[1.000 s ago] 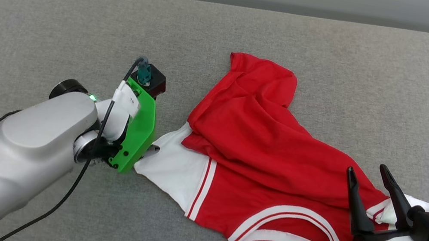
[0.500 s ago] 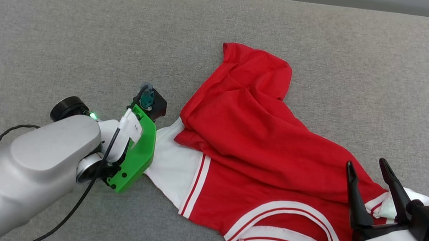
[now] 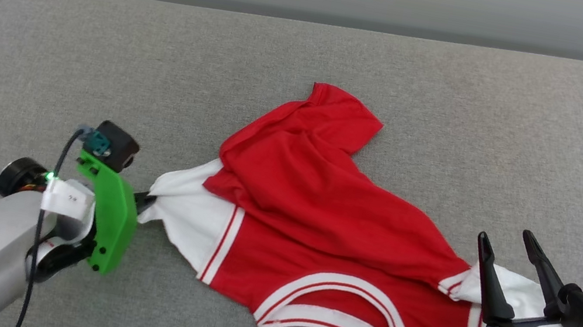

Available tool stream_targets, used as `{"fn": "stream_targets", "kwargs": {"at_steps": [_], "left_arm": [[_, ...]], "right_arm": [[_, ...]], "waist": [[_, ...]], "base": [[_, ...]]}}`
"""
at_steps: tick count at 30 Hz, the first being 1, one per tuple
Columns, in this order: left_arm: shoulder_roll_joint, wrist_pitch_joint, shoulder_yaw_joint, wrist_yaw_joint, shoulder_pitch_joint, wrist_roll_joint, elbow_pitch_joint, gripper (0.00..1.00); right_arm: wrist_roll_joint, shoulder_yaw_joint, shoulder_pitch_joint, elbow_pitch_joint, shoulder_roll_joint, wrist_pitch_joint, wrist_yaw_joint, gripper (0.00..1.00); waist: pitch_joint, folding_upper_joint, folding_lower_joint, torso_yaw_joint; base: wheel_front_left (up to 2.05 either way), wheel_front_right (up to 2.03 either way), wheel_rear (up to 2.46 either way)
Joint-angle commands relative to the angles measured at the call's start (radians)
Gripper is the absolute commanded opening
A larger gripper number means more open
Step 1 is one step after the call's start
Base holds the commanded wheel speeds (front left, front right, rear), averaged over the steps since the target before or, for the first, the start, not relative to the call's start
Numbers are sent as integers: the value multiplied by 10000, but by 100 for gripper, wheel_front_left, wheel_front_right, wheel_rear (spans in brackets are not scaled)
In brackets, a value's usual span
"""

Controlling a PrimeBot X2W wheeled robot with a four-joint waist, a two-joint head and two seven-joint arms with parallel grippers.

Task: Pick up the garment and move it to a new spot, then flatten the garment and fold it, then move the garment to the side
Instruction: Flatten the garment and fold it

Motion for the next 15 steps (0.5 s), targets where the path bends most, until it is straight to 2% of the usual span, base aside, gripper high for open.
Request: {"fn": "stream_targets", "kwargs": {"at_steps": [1, 5, 9, 12, 13, 14, 15], "left_arm": [[292, -148, 96, 189, 349, -191, -29, 0], [691, -396, 225, 580, 1028, -532, -13, 0], [678, -471, 198, 797, 1604, -824, 383, 0], [393, -694, 172, 808, 1887, -928, 804, 0], [296, -850, 188, 831, 1922, -907, 902, 46], [164, -1175, 254, 902, 1948, -853, 1022, 100], [63, -1452, 319, 964, 1978, -823, 1111, 100]], "right_arm": [[1, -33, 68, -16, -27, -61, -7, 100], [-1, -92, 115, -55, -101, -61, -7, 100], [-6, -124, 142, -73, -162, -61, -7, 100], [-10, -150, 119, -44, -275, -61, -7, 100], [5, -169, 100, -43, -314, -61, -7, 100], [18, -199, 62, -58, -382, -61, -7, 100], [22, -219, 23, -86, -448, -61, -7, 100]], "waist": [[-104, 0, 0, 105], [-139, 0, 0, 148], [-143, 0, 0, 155], [-218, 0, 0, 158], [-248, 0, 0, 172], [-304, 0, 0, 199], [-343, 0, 0, 218]], "base": [[0, 0, 0], [0, 0, 0], [0, 0, 0], [0, 0, 0], [0, 0, 0], [0, 0, 0], [0, 0, 0]]}}
